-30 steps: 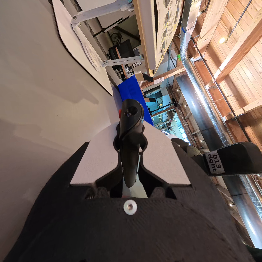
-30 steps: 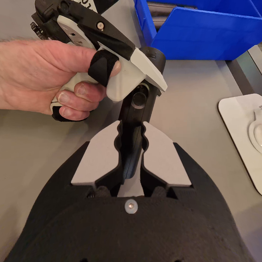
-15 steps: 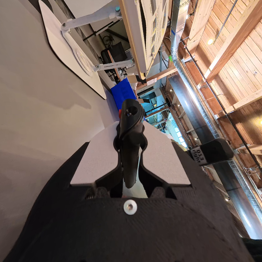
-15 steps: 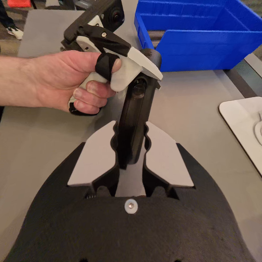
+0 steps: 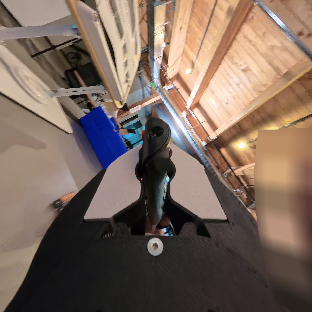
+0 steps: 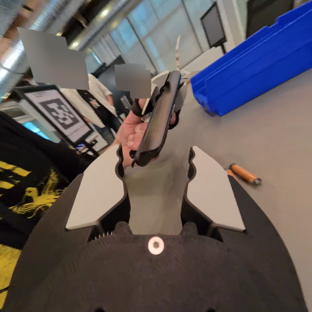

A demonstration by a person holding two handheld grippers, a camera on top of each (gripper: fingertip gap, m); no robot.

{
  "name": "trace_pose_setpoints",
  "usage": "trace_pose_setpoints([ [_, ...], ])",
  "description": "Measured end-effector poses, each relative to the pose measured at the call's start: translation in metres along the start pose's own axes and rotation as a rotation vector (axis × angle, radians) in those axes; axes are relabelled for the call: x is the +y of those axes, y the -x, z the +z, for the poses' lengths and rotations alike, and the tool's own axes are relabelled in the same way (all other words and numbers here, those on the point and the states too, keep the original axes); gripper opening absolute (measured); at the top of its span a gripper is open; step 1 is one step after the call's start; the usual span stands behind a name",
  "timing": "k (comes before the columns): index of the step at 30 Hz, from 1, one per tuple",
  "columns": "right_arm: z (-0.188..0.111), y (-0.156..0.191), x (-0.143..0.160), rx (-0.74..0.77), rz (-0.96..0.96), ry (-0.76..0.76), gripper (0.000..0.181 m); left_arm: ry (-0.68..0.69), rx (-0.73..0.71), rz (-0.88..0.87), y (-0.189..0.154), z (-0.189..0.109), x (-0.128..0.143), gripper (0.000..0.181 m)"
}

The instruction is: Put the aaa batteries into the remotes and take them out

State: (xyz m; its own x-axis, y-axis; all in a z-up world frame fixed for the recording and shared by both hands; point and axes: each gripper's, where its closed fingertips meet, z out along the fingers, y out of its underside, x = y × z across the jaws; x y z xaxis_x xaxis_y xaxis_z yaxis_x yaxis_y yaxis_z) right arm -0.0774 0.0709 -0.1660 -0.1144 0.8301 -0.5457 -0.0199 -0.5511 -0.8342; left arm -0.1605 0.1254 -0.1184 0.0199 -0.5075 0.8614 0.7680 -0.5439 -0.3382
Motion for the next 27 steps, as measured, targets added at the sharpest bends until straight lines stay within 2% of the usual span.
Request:
trace_pose_setpoints([
  [7,0.004,0.027,-0.017,-0.16,-0.022,-0.141,0.075,-0.009,0.13,-0.005,-0.031,0.013,0.003,0.024],
  [15,0.001,0.034,-0.022,-0.221,-0.001,-0.191,0.071,0.0,0.153,-0.031,-0.03,0.02,0.013,0.024],
  [21,0.001,0.045,-0.025,-0.327,0.005,-0.217,0.071,0.012,0.174,-0.038,-0.035,0.024,0.02,0.024],
  [25,0.005,0.045,-0.016,-0.325,-0.014,-0.164,0.069,0.006,0.179,-0.022,-0.035,0.024,0.02,0.024],
  [27,0.006,0.035,-0.012,-0.252,-0.025,-0.132,0.054,0.018,0.148,0.026,-0.031,0.022,0.016,0.024],
])
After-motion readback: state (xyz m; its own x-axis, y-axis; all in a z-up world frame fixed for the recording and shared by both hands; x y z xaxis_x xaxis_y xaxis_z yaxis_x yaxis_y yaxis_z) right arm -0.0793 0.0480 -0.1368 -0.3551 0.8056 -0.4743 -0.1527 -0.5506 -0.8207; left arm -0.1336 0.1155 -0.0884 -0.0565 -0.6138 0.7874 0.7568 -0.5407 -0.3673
